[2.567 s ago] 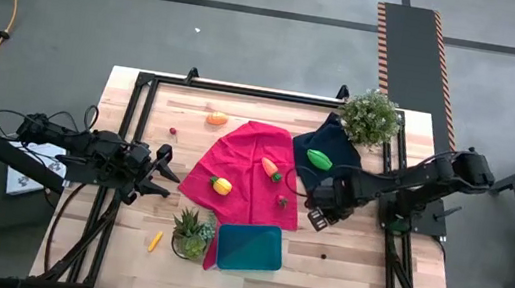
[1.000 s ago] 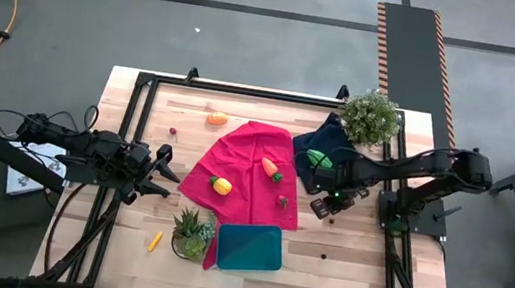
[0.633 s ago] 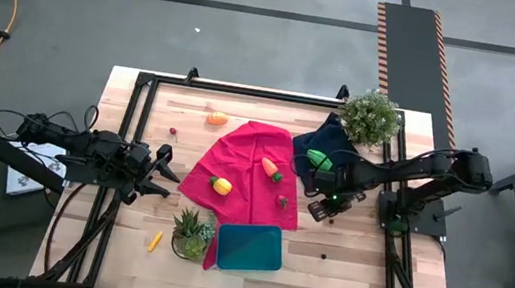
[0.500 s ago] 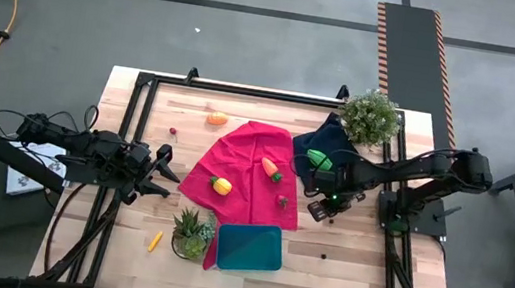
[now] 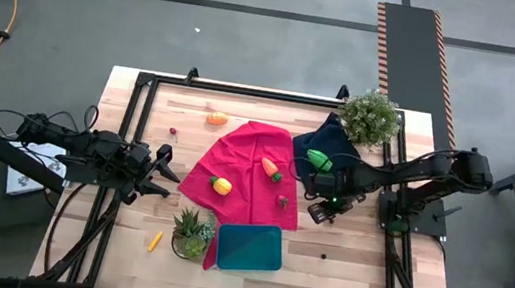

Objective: Pick and placing Produce into tupperware
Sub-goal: Put the top blue berry into the blue bin

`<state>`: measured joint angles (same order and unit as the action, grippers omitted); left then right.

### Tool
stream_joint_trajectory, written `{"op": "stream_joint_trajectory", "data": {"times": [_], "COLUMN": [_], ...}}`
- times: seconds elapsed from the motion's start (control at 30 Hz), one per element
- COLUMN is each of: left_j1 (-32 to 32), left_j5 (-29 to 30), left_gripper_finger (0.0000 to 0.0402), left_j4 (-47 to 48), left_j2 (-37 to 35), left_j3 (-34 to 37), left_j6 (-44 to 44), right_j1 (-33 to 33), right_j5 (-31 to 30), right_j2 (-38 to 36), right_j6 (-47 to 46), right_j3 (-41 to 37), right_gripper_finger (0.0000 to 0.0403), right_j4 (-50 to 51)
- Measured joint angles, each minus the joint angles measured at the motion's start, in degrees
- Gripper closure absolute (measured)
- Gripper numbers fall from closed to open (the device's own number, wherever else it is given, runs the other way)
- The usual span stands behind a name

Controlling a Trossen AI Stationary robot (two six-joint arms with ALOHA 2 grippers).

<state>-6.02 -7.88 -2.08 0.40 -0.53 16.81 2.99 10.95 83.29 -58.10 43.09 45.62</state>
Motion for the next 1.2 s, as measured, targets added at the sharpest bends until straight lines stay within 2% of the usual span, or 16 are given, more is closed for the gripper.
{"op": "stream_joint_trajectory", "data": {"times": [1.2], "left_j1": [-0.02], "left_j5": [0.0], "left_gripper_finger": [0.0208], "left_j4": [0.01], "left_j2": [-0.01], "left_j3": [-0.01], "left_j6": [-0.01], "right_j1": [7.33], "right_j5": [-5.59], "right_j2": [0.0], "right_j6": [-9.74], "right_j3": [-1.86], "right_gripper_finger": [0.0282], "right_j4": [-0.93]}}
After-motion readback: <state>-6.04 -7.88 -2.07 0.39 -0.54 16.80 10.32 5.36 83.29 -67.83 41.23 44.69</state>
